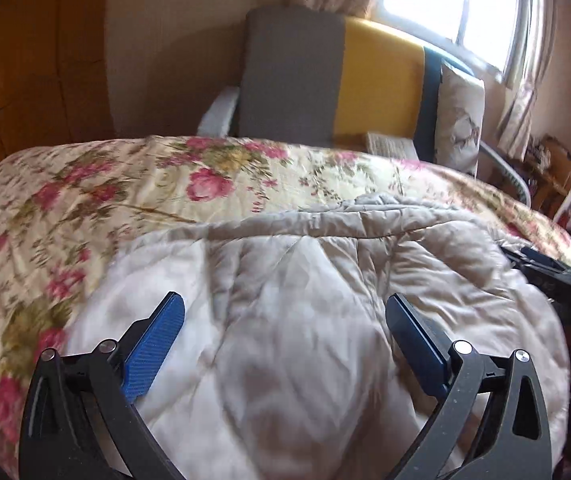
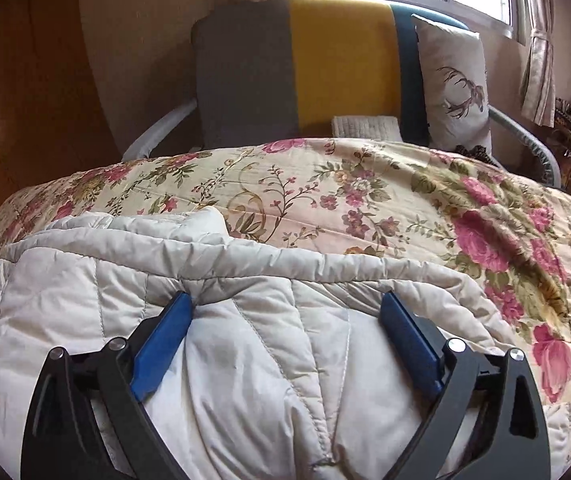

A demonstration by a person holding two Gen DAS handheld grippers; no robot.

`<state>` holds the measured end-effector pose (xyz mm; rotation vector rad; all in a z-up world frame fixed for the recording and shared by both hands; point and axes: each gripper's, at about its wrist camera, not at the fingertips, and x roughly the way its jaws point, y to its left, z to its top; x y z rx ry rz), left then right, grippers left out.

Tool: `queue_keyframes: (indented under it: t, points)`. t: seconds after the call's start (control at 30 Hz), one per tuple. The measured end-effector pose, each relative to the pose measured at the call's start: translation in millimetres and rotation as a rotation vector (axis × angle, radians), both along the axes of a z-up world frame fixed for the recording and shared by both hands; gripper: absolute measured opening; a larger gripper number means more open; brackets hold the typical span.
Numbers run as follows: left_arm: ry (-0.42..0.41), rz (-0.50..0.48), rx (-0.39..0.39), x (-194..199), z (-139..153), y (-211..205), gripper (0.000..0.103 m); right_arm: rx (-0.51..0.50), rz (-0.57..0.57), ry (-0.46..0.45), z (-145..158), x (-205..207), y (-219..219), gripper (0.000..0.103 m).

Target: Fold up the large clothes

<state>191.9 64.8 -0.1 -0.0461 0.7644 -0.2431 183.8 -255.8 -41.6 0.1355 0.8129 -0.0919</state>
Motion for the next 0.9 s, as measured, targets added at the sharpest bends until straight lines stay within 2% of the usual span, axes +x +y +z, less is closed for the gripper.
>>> queue_keyframes:
  t: [0.1,0.23,0.37,0.47,0.63,0.77,0.83,0.9]
  points:
    - [-0.036,0.09,-0.025,-32,10,31,0.1,-0.098,-0.053,-0.041,24,-21,7,0.101]
    - [-0.023,0.199,-0.1,-58,8,74,0.1,-0.131,-0.068,-0.078,56,-59,17,0.101]
    - [0.042,0.205,-0.198,-72,-9,98,0.1,-0.122,-0.02,-0.127,69,-103,34,0.101]
    - [0.101,0.184,-0.262,-79,-25,103,0.1,-0.133,0.0,-0.156,66,-130,46,0.101]
    - [0.141,0.142,-0.366,-93,-39,107,0.1,-0.145,-0.011,-0.211,54,-158,53,0.101]
    - [0.214,0.145,-0.526,-92,-58,116,0.1,-0.178,0.015,-0.129,27,-149,57,0.101]
    - [0.196,0.134,-0.524,-93,-59,115,0.099,-0.177,0.029,-0.093,9,-145,58,0.101]
    - [0.191,0.092,-0.527,-94,-60,110,0.099,-0.143,0.022,-0.1,0,-146,54,0.101]
